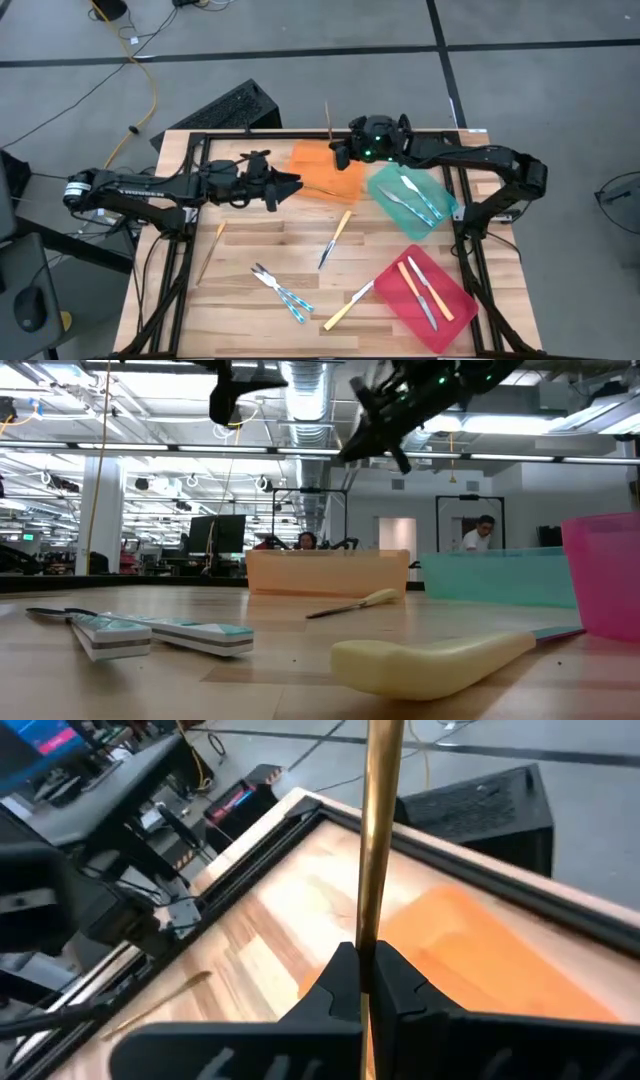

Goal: Sort silverware by color (type)
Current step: Put the right gold knife into the orange bin

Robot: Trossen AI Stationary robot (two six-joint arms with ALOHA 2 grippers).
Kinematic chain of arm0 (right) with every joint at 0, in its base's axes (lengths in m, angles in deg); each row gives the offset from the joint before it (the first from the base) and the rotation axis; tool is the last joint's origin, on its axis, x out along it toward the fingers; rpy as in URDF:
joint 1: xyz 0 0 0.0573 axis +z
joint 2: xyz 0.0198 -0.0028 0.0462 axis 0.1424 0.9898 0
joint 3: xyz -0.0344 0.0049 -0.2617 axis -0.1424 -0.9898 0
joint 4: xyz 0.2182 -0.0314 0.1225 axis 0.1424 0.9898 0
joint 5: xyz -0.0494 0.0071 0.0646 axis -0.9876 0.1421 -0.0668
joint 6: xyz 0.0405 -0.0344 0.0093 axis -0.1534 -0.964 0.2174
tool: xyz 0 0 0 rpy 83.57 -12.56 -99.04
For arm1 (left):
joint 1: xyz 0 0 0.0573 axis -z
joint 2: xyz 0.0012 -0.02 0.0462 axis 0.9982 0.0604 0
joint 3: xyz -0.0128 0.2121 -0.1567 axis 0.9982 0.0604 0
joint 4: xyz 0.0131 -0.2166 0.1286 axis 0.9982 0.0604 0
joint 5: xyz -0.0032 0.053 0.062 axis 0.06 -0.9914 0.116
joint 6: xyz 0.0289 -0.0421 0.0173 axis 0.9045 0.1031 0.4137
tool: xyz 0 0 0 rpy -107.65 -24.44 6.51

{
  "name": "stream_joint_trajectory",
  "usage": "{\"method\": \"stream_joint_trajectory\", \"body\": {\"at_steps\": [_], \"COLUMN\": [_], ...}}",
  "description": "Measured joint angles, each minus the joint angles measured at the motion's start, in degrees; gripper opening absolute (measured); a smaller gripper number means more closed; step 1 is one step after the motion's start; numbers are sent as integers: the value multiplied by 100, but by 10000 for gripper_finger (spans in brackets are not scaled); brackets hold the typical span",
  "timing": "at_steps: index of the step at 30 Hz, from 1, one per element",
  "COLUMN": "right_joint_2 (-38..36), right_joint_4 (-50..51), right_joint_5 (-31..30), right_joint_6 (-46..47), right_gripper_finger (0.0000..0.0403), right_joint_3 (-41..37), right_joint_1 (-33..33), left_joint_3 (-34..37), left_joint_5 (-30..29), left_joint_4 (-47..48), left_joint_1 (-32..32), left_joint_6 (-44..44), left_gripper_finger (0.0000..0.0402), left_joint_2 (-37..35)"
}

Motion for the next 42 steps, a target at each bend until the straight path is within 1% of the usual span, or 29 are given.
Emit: {"method": "stream_joint_trajectory", "body": {"at_steps": [4, 8, 13, 19, 24, 30, 34, 37, 42], "right_joint_2": [405, 701, 1257, 1809, 2091, 2460, 2604, 2655, 2638], "right_joint_4": [35, 82, 641, 1616, 2087, 2182, 2227, 2486, 2725], "right_joint_5": [10, 9, -11, -452, -768, -802, -808, -812, -1061], "right_joint_6": [161, 99, -355, -884, -1199, -1206, -1222, -1240, -1254], "right_gripper_finger": [8, 8, 8, 8, 8, 8, 8, 8, 11], "right_joint_3": [123, 407, 806, 1389, 1628, 1635, 1637, 1626, 1636], "right_joint_1": [14, 61, 94, 92, 157, 238, 290, 293, 280], "left_joint_3": [0, 0, 0, 0, 0, 0, 0, 0, 0], "left_joint_5": [-20, -63, -442, -705, -815, -953, -957, -957, -940], "left_joint_4": [92, 202, 696, 1271, 1488, 1844, 1899, 1897, 1899], "left_joint_1": [-9, -9, -9, -10, -11, -11, -9, -9, -11], "left_joint_6": [-11, -34, -55, -263, -271, -371, -444, -444, -494], "left_gripper_finger": [202, 202, 202, 202, 202, 202, 202, 202, 202], "left_joint_2": [-303, -658, -1071, -1412, -1546, -1576, -1574, -1574, -1574]}}
